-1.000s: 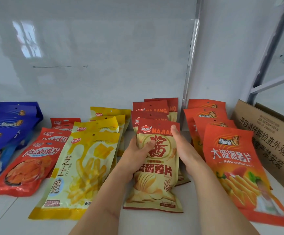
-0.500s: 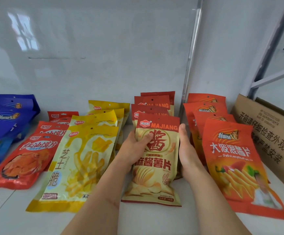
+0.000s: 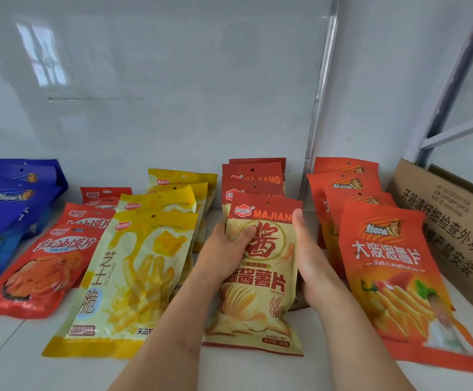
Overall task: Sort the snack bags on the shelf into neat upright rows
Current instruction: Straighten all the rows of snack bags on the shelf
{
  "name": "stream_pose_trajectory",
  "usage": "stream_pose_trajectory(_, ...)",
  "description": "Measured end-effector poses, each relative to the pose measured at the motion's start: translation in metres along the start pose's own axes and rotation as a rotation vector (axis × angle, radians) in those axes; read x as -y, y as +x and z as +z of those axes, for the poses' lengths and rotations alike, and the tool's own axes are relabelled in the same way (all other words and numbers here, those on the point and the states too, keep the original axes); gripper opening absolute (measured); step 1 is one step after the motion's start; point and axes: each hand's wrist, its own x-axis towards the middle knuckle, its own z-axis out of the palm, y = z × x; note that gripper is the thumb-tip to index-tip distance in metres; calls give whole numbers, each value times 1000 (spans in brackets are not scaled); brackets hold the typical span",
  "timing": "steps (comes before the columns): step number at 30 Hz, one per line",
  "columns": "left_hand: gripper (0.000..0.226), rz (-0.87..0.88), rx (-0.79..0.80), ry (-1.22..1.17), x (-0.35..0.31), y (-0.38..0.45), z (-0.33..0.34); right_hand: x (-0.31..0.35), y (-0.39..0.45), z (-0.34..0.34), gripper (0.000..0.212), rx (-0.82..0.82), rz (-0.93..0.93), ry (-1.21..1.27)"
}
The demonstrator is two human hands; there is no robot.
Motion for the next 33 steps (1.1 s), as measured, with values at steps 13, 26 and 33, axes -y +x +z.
stream_pose_trajectory(13, 87, 180, -67, 575, -11, -53, 5, 66, 35, 26, 92, -346, -326, -964)
stream_pose_trajectory(26, 85, 216, 53, 890, 12, -61, 18, 58, 90, 45, 82, -98, -249, -1377)
stream_pose_trajectory(33, 86, 215, 17, 906, 13, -61, 23, 45, 96, 40, 83, -44, -206, -1249)
